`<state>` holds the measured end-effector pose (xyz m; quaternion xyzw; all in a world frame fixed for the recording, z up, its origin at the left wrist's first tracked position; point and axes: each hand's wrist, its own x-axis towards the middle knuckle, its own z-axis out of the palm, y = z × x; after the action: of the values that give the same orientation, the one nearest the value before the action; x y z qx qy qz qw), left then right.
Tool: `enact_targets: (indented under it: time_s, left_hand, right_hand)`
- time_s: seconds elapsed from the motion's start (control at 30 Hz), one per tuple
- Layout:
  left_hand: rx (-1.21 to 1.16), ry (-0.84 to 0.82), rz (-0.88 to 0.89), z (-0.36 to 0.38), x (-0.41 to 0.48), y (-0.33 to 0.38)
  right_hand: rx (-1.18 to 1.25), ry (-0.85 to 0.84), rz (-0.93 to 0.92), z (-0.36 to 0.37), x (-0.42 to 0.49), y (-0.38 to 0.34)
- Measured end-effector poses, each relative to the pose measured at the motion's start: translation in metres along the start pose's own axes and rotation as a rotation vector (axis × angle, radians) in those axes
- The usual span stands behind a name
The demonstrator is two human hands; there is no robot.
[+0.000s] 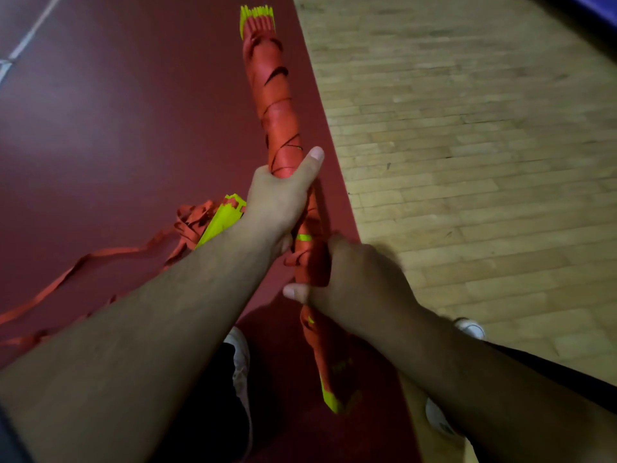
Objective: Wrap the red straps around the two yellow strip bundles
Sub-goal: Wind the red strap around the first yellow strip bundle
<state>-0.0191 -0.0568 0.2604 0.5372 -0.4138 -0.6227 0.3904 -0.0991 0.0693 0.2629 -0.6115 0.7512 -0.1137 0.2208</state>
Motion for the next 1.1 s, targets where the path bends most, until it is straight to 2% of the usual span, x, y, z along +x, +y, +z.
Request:
enact_targets:
  time_s: [0.1, 0.2, 0.3, 0.43, 0.5, 0.6, 0.7, 0.8, 0.87, 1.03, 1.1]
  left_hand:
    - [-0.249, -0.287, -0.139, -0.008, 0.005, 0.009]
    - [-0.314, -0.503, -0.172, -0.023, 0.005, 0.012]
    - [-0.348, -0.616, -0.132, -0.026, -0.001, 0.009]
    - [-0.399, -0.68, -0.13, -0.023, -0.004, 0.019]
    - [-0.322, -0.672, -0.149, -0.024, -0.002, 0.019]
    - [-0.217, -0.616, -0.166, -0.024, 0.0, 0.015]
    - [-0.197, -0.659, -0.206, -0.027, 0.0, 0.015]
    - [-0.104, -0.698, -0.085, -0.03, -0.003, 0.013]
    - [-0.03, -0.644, -0.027, -0.028, -0.006, 0.011]
    - [0.186, -0.555, 0.029, -0.022, -0.008, 0.005]
    - [0.22, -0.538, 0.045, -0.018, -0.009, 0.001]
  right_hand:
    - [0.205, 0.033, 0.033, -0.007, 0.005, 0.013]
    - [0.49, -0.087, -0.029, -0.017, 0.007, 0.027]
    - [0.459, -0.179, -0.119, -0.019, 0.007, 0.03]
    - [0.447, -0.33, -0.099, -0.035, 0.013, 0.037]
    - [0.403, -0.362, -0.099, -0.045, 0.016, 0.042]
    - [0.314, -0.31, -0.103, -0.048, 0.017, 0.043]
    - [0.287, -0.264, -0.053, -0.045, 0.017, 0.041]
    - [0.214, -0.393, -0.023, -0.052, 0.018, 0.046]
    - [0.086, -0.455, -0.022, -0.058, 0.018, 0.048]
    - [0.161, -0.258, -0.096, -0.05, 0.021, 0.043]
    - [0.262, -0.239, -0.091, -0.046, 0.02, 0.039]
